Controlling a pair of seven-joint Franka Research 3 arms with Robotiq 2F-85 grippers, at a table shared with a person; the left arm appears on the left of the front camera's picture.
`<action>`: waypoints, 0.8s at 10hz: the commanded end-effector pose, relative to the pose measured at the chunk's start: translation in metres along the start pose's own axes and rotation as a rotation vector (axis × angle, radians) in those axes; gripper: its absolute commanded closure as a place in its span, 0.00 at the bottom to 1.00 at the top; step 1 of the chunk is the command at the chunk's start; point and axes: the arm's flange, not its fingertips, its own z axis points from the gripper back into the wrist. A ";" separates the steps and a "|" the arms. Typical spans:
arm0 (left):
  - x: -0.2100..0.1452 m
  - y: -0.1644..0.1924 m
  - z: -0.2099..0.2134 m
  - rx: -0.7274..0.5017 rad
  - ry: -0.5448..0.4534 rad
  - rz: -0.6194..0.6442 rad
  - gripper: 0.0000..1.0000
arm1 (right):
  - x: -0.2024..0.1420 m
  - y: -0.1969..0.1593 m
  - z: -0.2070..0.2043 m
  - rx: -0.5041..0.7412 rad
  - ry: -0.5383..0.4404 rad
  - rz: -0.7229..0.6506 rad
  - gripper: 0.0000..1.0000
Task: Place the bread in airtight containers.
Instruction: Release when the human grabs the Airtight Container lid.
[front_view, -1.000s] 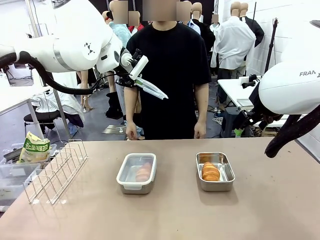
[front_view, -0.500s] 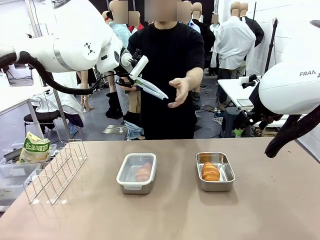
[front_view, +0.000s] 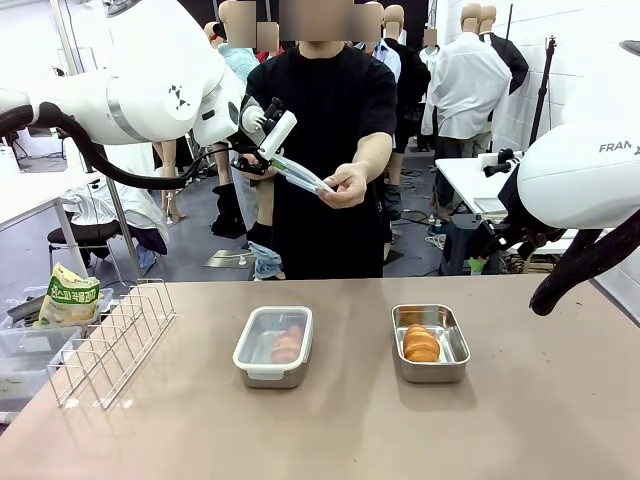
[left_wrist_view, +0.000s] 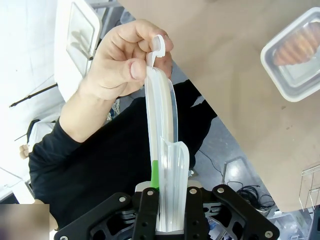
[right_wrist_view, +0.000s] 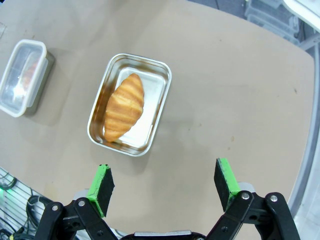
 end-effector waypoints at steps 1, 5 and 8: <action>-0.002 0.001 0.003 -0.003 0.002 -0.010 1.00 | 0.000 -0.001 0.000 0.001 0.002 0.000 0.00; -0.002 0.001 0.003 -0.003 0.002 -0.010 1.00 | 0.000 -0.001 0.000 0.001 0.002 0.000 0.00; -0.002 0.001 0.003 -0.003 0.002 -0.010 1.00 | 0.000 -0.001 0.000 0.001 0.002 0.000 0.00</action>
